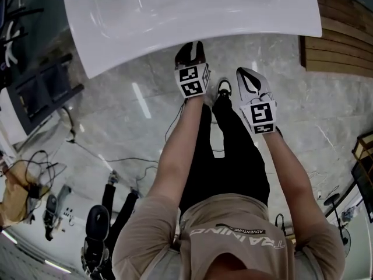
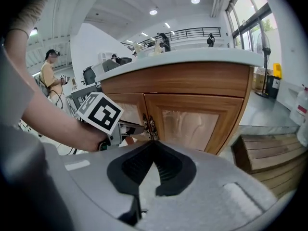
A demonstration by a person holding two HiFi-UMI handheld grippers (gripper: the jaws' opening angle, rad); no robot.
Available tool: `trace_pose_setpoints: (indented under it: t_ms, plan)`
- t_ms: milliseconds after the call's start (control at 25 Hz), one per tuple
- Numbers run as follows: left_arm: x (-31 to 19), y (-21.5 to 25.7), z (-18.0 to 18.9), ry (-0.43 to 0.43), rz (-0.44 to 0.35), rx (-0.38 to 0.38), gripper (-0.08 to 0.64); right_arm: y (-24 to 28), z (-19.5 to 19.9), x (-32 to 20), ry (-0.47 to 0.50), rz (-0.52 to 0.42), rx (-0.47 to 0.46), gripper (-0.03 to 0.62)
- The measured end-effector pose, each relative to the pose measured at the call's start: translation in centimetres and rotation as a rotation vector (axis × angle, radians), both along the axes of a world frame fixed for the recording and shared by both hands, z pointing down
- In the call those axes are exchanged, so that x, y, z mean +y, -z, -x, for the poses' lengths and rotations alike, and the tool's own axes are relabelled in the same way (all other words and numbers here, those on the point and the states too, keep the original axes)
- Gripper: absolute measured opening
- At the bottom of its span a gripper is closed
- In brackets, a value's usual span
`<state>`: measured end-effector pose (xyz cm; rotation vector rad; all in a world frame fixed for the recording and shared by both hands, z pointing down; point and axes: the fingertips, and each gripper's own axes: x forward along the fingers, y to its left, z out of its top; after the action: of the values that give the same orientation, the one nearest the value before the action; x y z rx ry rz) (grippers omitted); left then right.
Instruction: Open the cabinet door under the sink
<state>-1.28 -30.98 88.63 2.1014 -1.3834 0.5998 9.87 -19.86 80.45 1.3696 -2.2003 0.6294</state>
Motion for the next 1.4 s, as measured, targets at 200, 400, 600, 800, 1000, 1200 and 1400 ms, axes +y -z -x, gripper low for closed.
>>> trace_pose_setpoints:
  t_ms: [200, 400, 600, 800, 1000, 1200, 1400]
  plan:
    - [-0.6, -1.8, 0.1, 0.041, 0.021, -0.033, 0.112, 0.2, -0.1, 0.3, 0.005, 0.008, -0.020, 0.002]
    - [-0.8, -2.5, 0.1, 0.064, -0.016, -0.075, 0.106, -0.4, -0.9, 1.3, 0.000, 0.031, -0.029, 0.002]
    - [-0.5, -2.5, -0.3, 0.110, -0.038, -0.051, 0.117, -1.5, -2.1, 2.4, -0.003, 0.060, -0.022, 0.002]
    - [-1.3, -2.8, -0.5, 0.116, -0.050, -0.069, 0.119, -2.1, -2.4, 3.0, 0.000, 0.078, -0.031, 0.002]
    - [-1.5, -2.9, -0.7, 0.087, -0.055, -0.073, 0.106, -2.6, -2.9, 3.4, -0.003, 0.086, -0.035, 0.002]
    - [-1.5, -2.7, -0.6, 0.089, -0.045, -0.055, 0.104, -2.7, -3.0, 3.4, -0.012, 0.089, -0.034, 0.002]
    - [-1.5, -2.8, -0.2, 0.062, -0.024, -0.034, 0.103, -2.9, -2.4, 3.5, 0.000, 0.088, -0.030, 0.002]
